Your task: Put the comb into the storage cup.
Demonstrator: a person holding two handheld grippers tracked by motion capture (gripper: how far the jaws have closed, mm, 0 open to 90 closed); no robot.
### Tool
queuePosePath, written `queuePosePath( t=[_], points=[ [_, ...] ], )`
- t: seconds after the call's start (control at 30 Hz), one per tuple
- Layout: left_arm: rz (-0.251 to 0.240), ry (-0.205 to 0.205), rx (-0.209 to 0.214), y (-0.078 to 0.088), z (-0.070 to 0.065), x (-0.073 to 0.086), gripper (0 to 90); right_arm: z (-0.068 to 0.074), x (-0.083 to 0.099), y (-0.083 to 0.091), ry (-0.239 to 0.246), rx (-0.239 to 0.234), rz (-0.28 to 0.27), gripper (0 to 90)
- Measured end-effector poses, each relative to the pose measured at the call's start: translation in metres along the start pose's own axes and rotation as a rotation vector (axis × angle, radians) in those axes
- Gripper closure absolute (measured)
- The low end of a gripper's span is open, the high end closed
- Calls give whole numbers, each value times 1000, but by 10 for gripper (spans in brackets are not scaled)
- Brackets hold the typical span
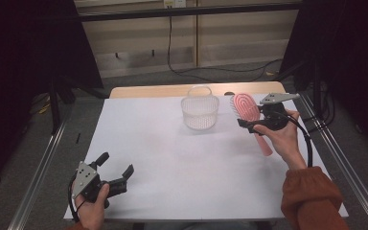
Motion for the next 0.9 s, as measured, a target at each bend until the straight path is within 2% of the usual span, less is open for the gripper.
queuePosePath(
  t=[0.1,0.33,0.5,0.9],
  points=[
    [-2,3,0,0,0,0,29,1,-3,2,-5,1,-25,194],
    [-6,4,-8,0,1,-1,29,1,-18,11,-19,14,-134,194],
    [-6,0,-7,0,1,-1,29,2,-21,9,-24,9,-157,194],
    [-5,-1,-6,1,1,0,29,16,-41,-2,4,-10,-210,193]
  ],
)
Point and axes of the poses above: each handheld gripper's, and its own axes: y roughly backward along the jaws, x roughly out of its underside, z roughly to its left, the point moved 7 cm from there along -y, roughly forward along the jaws, and after that the axes turned 4 degrees about -y, right-handed, at the moved point
